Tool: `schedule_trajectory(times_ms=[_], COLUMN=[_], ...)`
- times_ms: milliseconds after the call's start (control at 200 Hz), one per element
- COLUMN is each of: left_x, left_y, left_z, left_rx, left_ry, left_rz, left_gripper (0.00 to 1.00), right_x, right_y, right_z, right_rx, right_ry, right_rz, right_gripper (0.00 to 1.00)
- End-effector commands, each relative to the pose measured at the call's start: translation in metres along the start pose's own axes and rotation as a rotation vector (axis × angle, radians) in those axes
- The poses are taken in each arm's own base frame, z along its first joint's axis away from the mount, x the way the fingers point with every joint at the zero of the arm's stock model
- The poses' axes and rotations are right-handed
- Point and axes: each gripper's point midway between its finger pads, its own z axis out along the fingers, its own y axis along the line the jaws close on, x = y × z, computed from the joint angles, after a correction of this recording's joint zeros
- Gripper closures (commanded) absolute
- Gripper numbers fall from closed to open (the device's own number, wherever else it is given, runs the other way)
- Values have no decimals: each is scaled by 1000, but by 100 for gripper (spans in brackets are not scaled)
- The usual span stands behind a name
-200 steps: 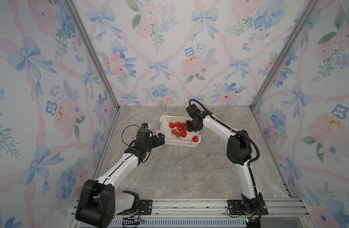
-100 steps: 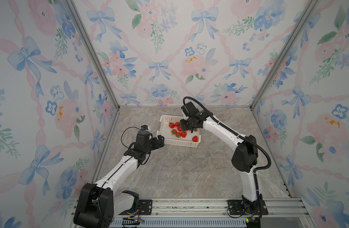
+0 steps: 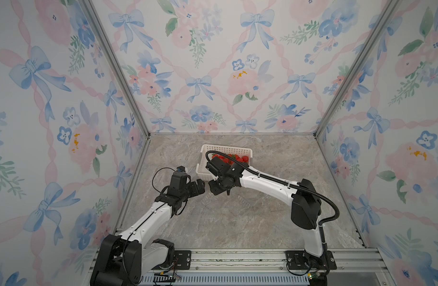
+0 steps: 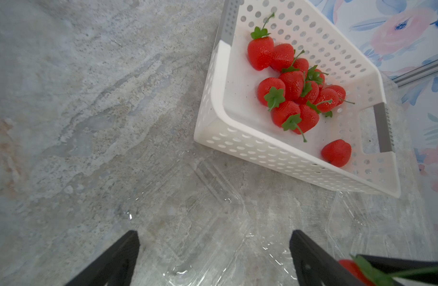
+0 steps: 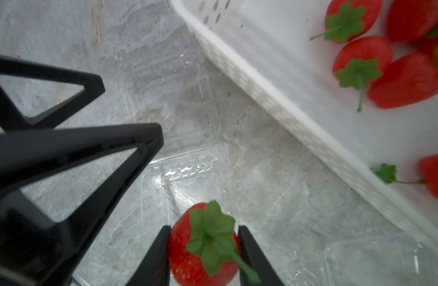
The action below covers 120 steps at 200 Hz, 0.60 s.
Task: Pack strawberries into containers
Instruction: Place the strawberry in the packing box.
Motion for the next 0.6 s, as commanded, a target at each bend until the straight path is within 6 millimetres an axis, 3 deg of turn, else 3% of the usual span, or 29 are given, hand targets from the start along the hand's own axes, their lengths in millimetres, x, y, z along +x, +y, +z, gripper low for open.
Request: schedule_trajectory(times_ms=[0, 250, 595], left_x=[11, 13, 13], left_y=[9, 11, 12], left_z=[-2, -8, -10], left_rx=[-3, 8, 2], left_ry=[20, 4, -7], left_rz=[-10, -22, -34], left_gripper=[3, 2, 2], right_x=[-3, 24, 40], right_y=[9, 7, 8], right_z=[-8, 14, 39], right_rx=[-25, -8, 6], right_ry=[-37, 28, 88], right_rz=[32, 55, 49], right_gripper=[75, 75, 69])
